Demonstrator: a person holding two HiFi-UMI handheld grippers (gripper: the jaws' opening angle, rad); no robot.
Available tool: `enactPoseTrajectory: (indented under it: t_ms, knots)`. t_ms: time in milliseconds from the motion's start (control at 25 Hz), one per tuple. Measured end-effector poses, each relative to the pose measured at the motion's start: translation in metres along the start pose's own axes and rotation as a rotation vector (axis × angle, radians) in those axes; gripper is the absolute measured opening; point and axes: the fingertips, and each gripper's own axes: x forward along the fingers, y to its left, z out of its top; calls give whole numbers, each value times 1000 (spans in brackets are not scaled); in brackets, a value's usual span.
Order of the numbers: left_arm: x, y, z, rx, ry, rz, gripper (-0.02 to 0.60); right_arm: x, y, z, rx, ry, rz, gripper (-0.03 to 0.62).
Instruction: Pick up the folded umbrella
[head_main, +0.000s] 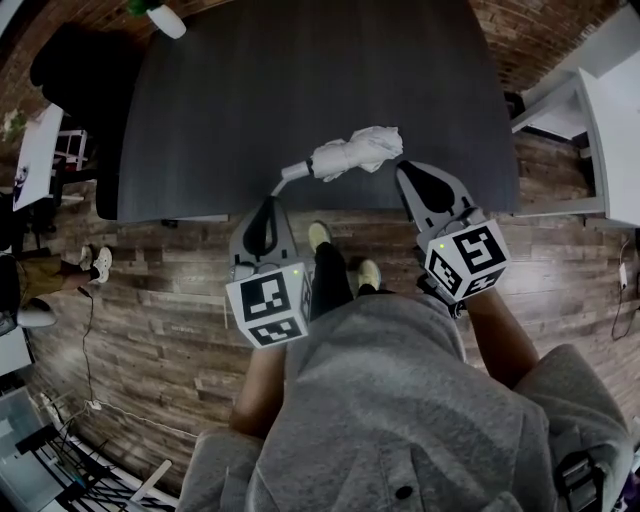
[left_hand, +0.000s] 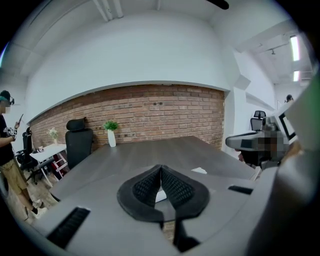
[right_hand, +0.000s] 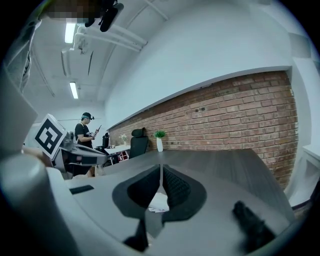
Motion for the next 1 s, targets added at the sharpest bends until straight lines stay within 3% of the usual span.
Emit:
enactPoseTrajectory:
  t_ms: [520,1000]
  knots:
    - [72,23,14,-4,25,-90,17,58,-24,10,-9,46,-60,32]
    - [129,-29,3,121,144,-397,18,78,-49,7,35,74,-148,32]
